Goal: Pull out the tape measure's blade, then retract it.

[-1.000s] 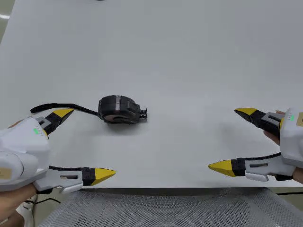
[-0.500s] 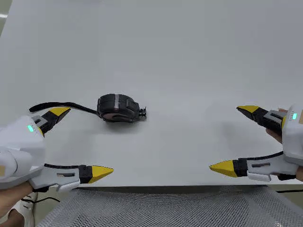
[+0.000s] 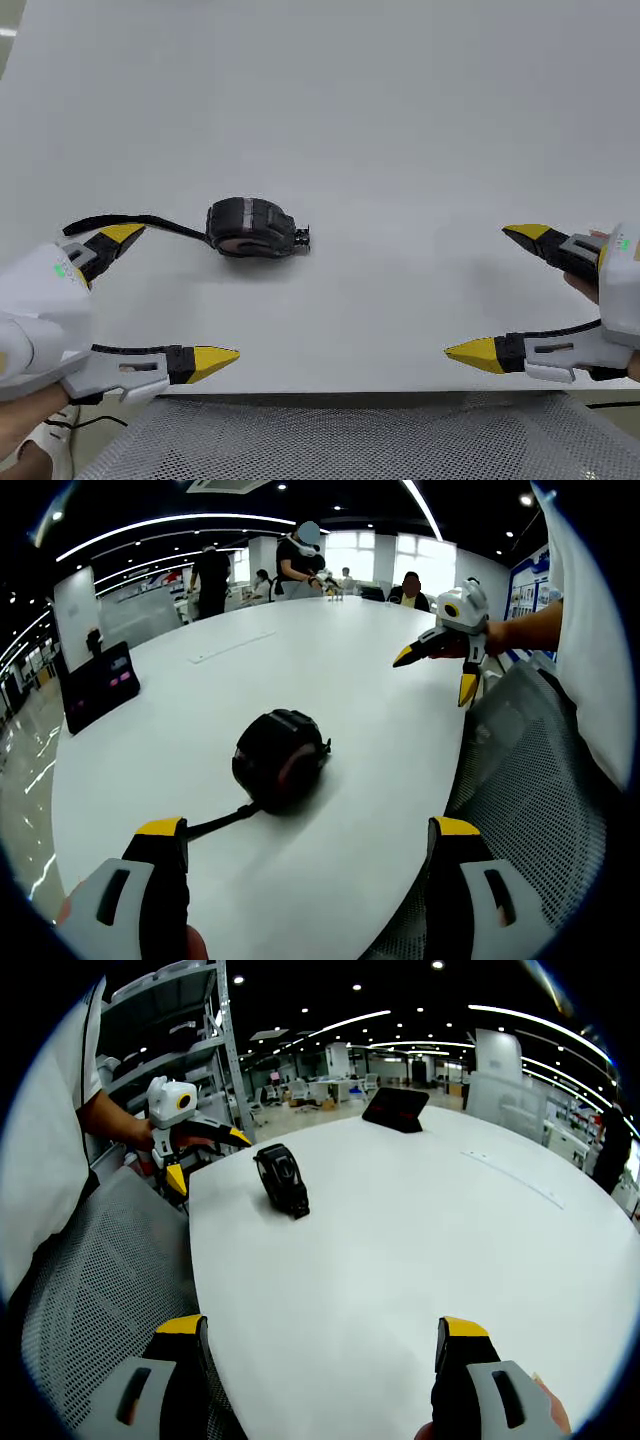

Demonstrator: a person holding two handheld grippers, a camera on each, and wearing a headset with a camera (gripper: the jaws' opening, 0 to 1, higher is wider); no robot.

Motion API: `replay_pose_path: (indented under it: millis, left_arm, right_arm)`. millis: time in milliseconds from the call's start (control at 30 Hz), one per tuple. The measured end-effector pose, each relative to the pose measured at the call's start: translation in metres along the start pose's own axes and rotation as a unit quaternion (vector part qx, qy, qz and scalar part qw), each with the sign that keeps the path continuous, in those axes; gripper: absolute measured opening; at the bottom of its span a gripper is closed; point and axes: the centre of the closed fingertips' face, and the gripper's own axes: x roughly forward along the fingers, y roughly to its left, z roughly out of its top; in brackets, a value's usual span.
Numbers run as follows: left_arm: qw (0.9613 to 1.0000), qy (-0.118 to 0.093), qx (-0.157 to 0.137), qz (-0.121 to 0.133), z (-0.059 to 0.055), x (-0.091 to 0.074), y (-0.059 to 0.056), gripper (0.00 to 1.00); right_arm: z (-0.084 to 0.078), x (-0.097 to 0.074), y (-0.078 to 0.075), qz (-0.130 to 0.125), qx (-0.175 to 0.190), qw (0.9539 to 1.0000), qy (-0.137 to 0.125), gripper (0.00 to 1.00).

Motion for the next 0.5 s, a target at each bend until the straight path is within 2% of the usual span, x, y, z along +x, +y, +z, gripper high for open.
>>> replay_pose_path:
  millis: [67, 200, 500]
  left_arm:
    - [1.0000, 0.002, 0.001, 0.000, -0.0007, -0.0005, 0.0002, 0.95]
    - [1.0000, 0.002, -0.005, -0.003, -0.0016, -0.0004, -0.0003, 0.99]
    - [0.9999, 0.001, -0.005, -0.010, -0.0017, 0.0003, -0.0023, 0.99]
  right_arm:
    - [-0.0003, -0.0002, 0.0001, 0.000, 0.000, 1.0000, 0.000, 0.93]
    - [-0.0004, -0.0005, 0.0005, 0.000, 0.000, 1.0000, 0.001, 0.93]
    - [-0.0011, -0.0005, 0.0010, 0.001, -0.001, 1.0000, 0.002, 0.93]
